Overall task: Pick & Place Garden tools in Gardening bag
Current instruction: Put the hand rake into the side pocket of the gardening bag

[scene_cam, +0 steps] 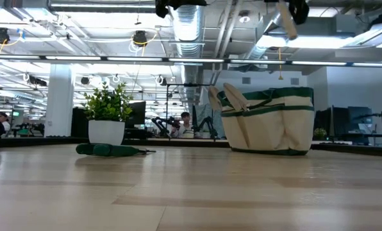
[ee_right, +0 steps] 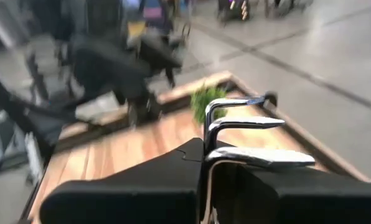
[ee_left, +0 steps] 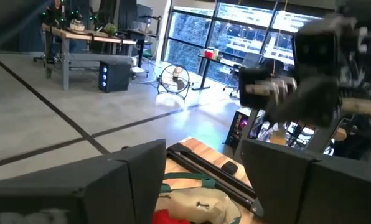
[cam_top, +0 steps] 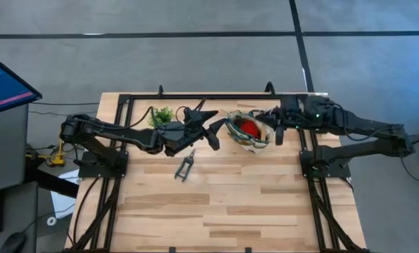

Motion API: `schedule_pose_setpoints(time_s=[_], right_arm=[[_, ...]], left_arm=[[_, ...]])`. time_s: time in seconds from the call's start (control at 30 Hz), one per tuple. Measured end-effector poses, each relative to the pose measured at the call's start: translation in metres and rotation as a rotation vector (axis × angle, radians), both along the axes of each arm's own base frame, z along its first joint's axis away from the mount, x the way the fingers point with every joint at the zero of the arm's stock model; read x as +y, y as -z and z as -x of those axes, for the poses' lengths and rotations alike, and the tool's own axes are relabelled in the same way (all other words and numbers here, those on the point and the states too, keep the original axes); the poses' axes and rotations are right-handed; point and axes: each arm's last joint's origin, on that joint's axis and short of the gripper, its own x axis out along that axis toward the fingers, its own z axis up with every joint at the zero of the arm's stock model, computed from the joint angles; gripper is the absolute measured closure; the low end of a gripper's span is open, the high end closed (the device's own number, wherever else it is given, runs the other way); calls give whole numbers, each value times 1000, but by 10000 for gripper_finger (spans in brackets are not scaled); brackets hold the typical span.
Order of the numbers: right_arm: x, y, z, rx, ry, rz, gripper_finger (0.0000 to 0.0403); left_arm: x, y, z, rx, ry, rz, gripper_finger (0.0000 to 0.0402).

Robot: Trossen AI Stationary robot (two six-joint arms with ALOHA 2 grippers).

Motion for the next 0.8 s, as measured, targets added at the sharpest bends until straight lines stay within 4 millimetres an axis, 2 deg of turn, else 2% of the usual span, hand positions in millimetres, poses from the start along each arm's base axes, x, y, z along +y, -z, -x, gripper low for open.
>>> schedule_pose_setpoints(time_s=[0.27,0.37,0.6,0.8], right_arm=[[17,26,-9,88,-47,18,403],[19,40,-3,78,-42,2,403],[19,66,19,-85,-30,-25,403],[21,96,29,-40,-40,-29,403]], left_arm=[[0,-4,3,-13,0,1,215],[0,-5,4,-14,0,1,218],[0,-7,5,9,-1,-40,220],[1,-7,5,10,-1,-41,221]])
